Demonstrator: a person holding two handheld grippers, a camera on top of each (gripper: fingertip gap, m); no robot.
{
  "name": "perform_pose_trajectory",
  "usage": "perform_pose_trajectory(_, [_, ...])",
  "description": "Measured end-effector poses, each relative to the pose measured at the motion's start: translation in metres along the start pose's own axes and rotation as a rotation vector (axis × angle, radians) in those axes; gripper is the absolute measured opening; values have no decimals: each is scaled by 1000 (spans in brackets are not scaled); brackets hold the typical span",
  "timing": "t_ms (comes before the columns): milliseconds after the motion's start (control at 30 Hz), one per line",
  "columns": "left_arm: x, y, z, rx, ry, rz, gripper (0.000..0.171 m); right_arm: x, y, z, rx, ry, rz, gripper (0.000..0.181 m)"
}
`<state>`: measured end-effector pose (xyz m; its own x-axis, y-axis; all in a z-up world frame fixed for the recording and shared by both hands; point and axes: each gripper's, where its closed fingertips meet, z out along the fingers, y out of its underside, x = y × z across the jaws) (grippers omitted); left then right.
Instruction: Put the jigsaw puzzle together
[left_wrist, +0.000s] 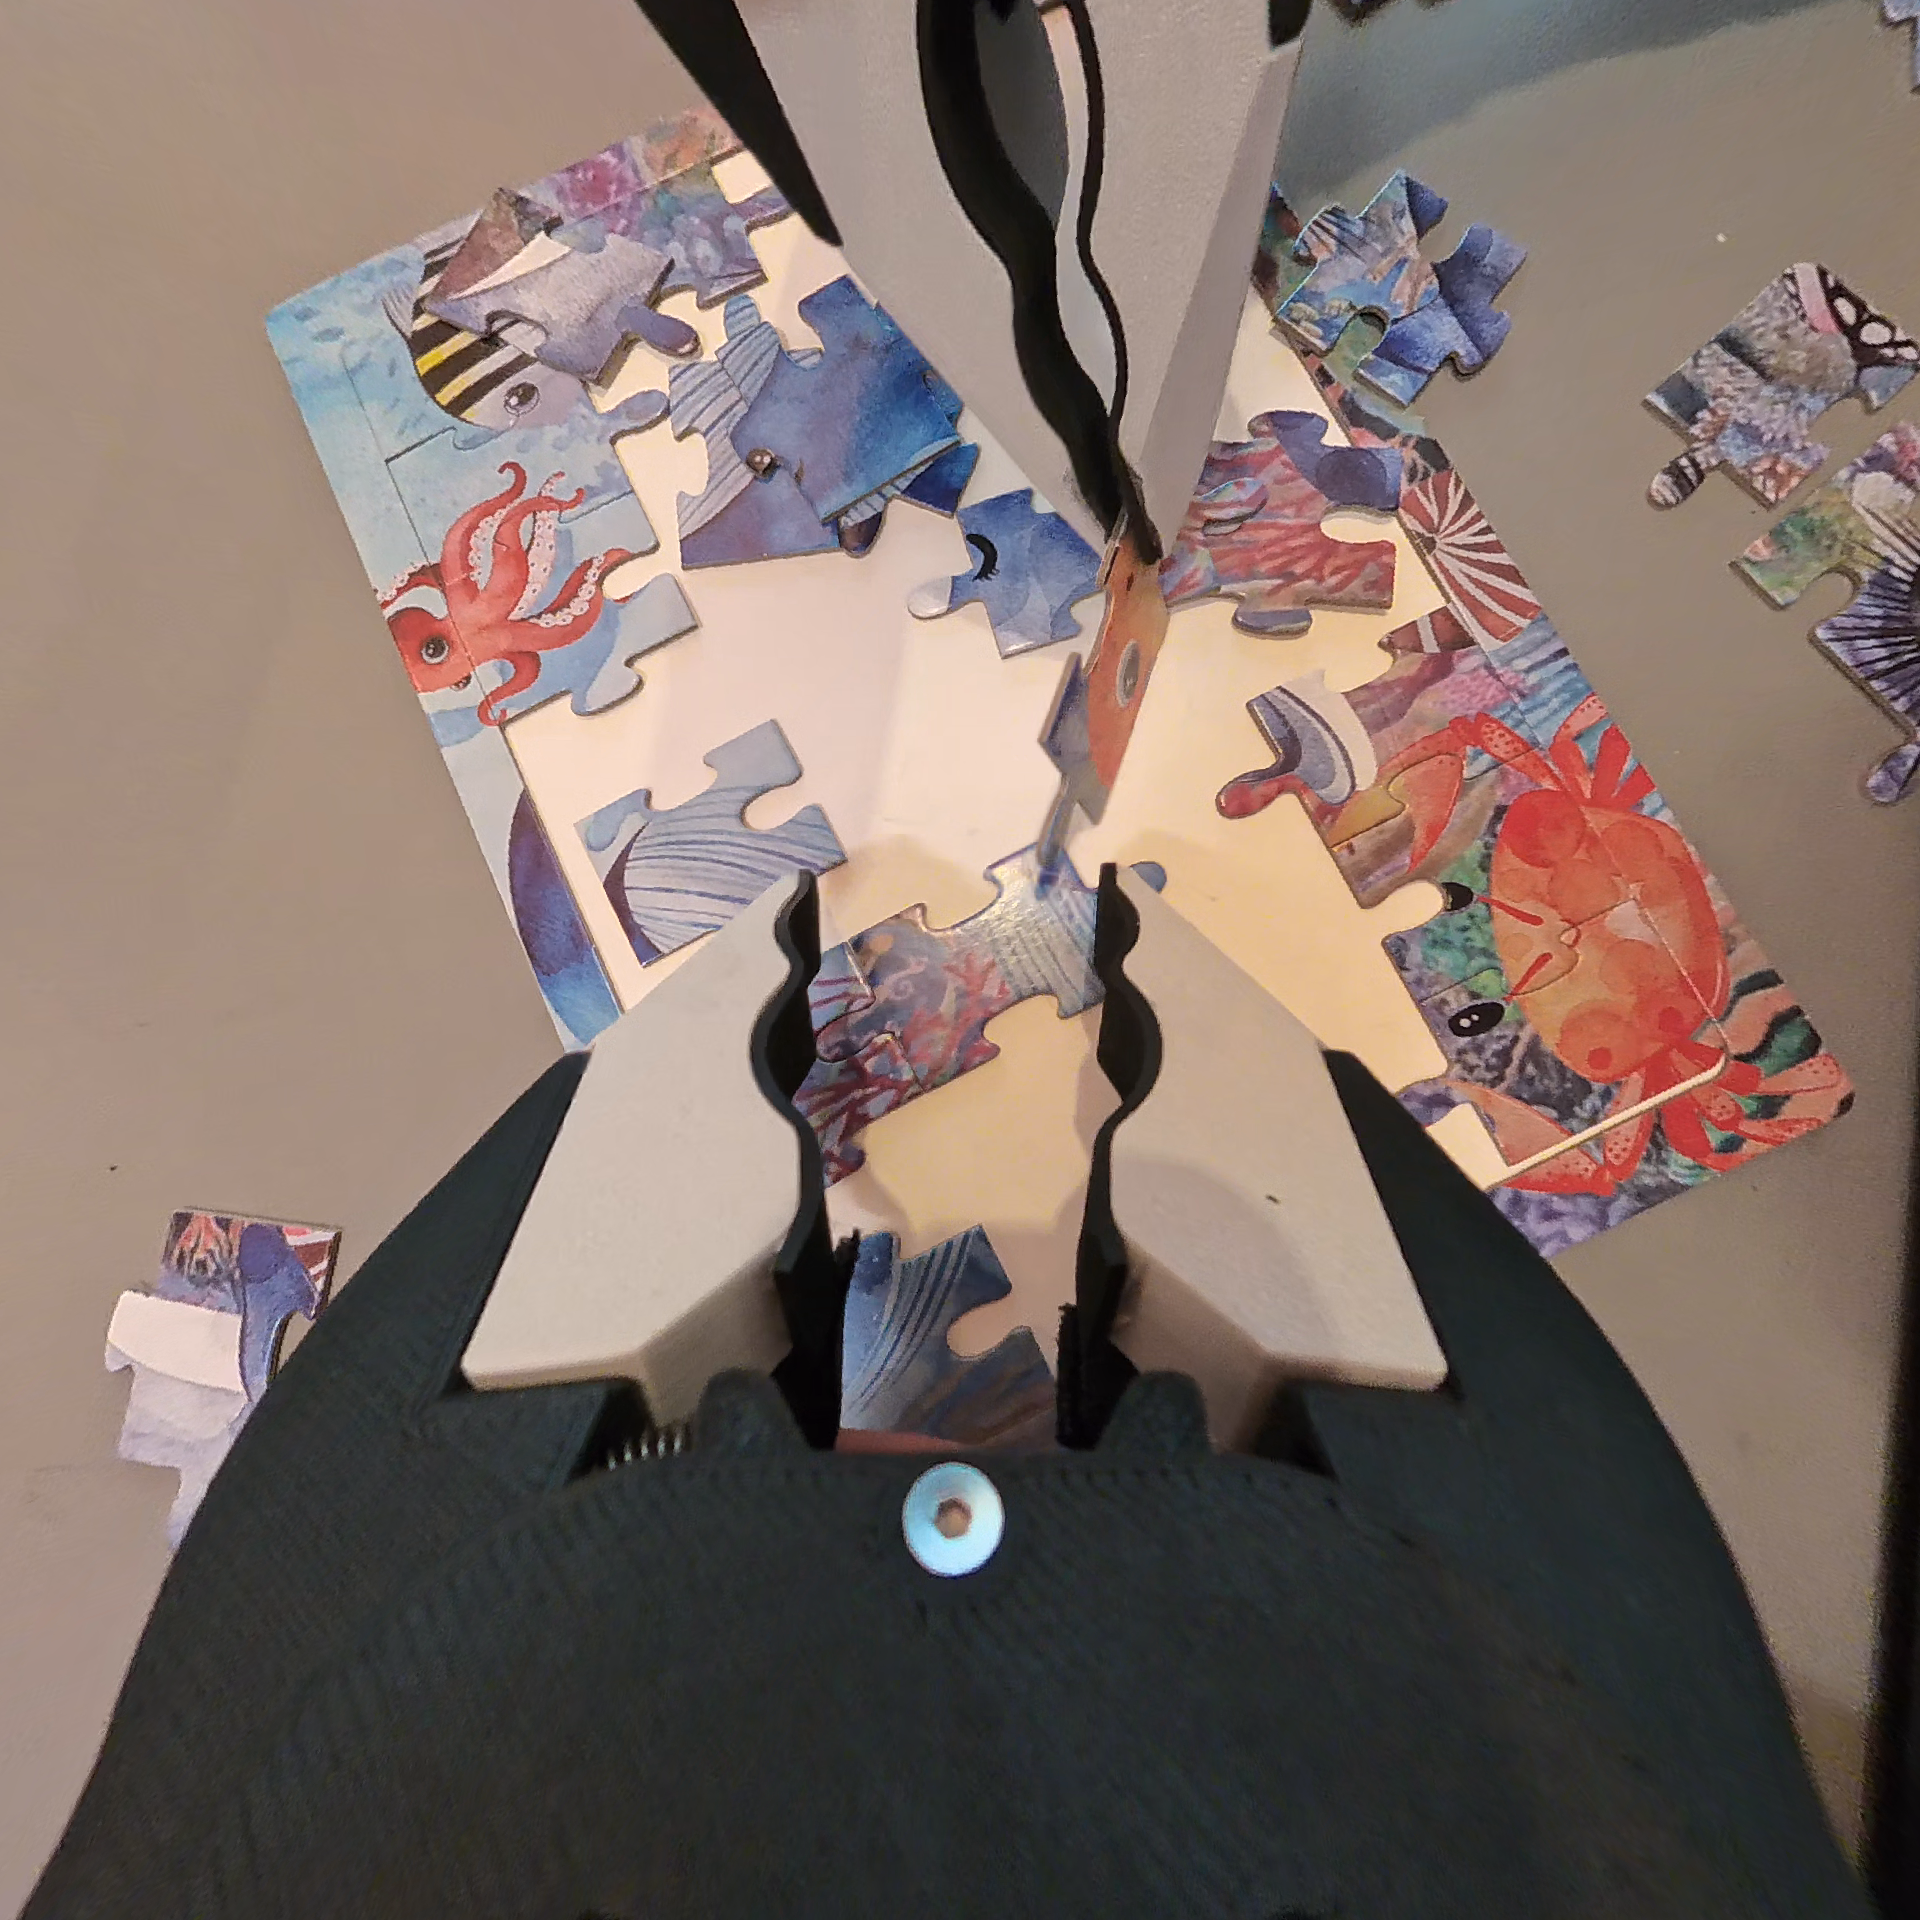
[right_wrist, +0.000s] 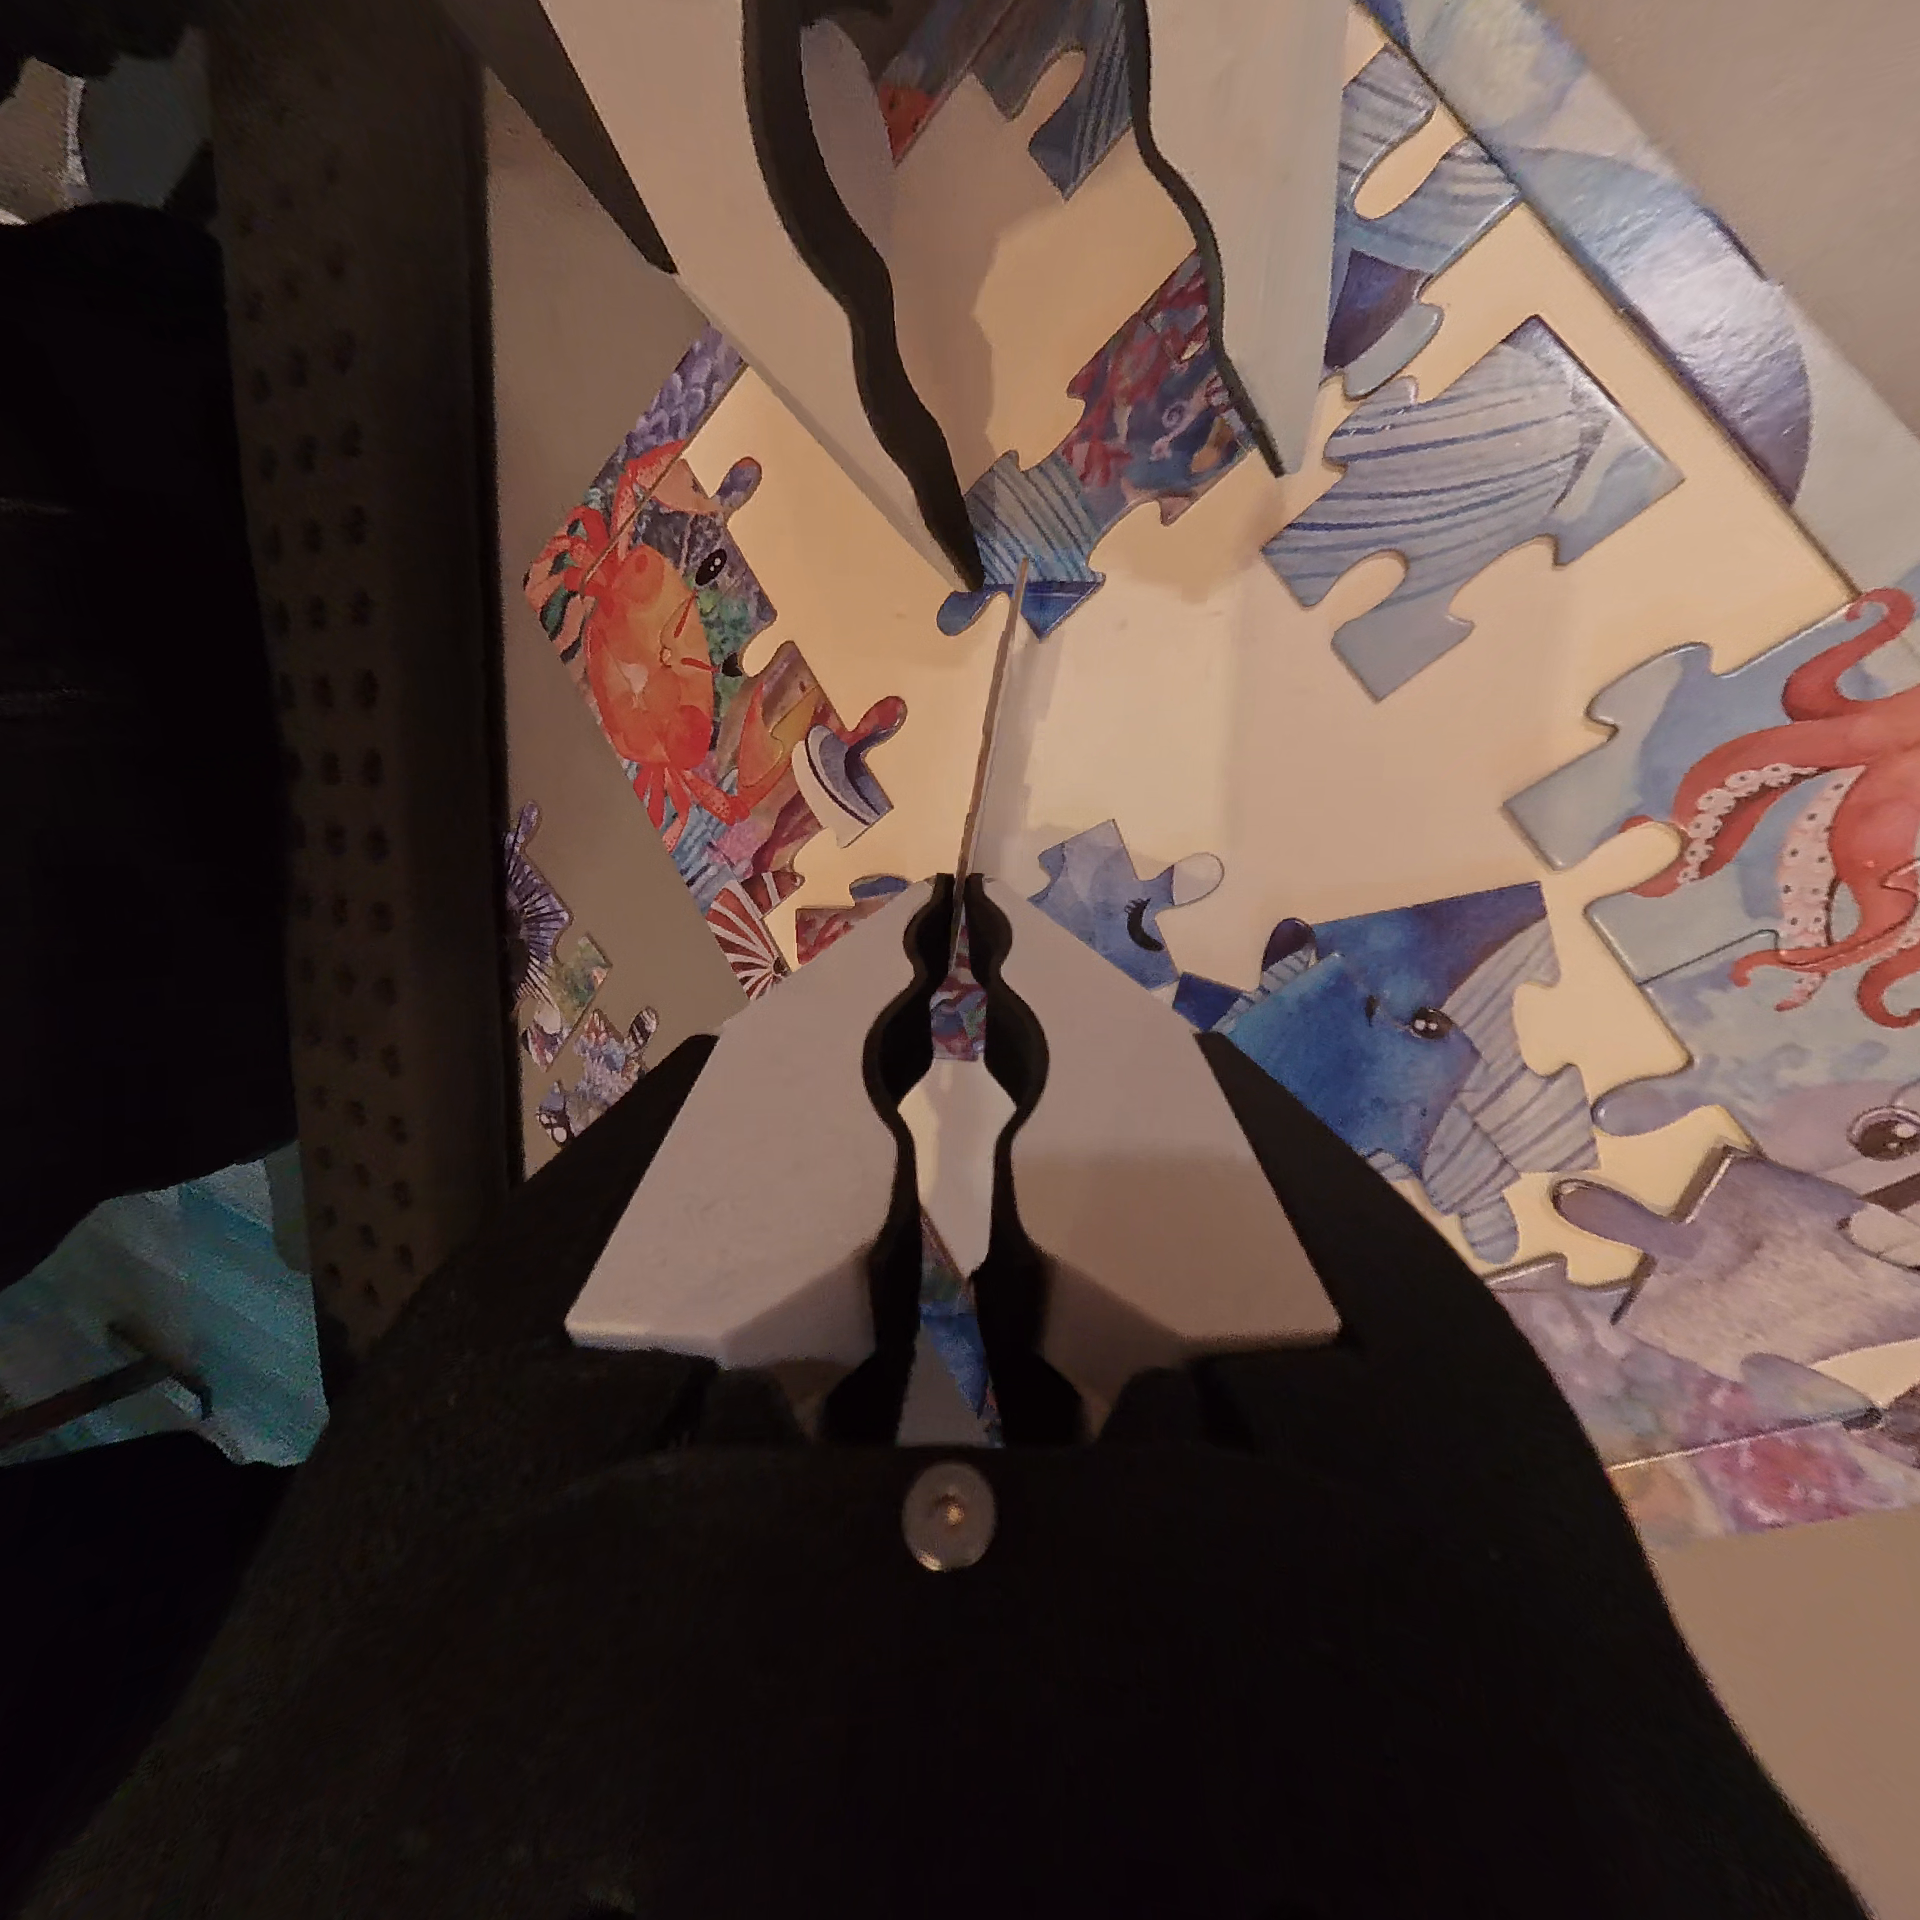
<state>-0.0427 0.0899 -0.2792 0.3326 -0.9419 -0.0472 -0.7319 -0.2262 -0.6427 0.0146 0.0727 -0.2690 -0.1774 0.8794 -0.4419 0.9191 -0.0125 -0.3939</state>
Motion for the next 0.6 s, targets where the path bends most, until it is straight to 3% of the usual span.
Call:
perform_pose_trajectory(267, [1,-3,-1,14,1,7,51,-16,10,6,-73,-41,-55,8])
perform_pose_trajectory(600, [-5,-5,0,20,-31,4,49,7,-5,-17,44,72,0,20])
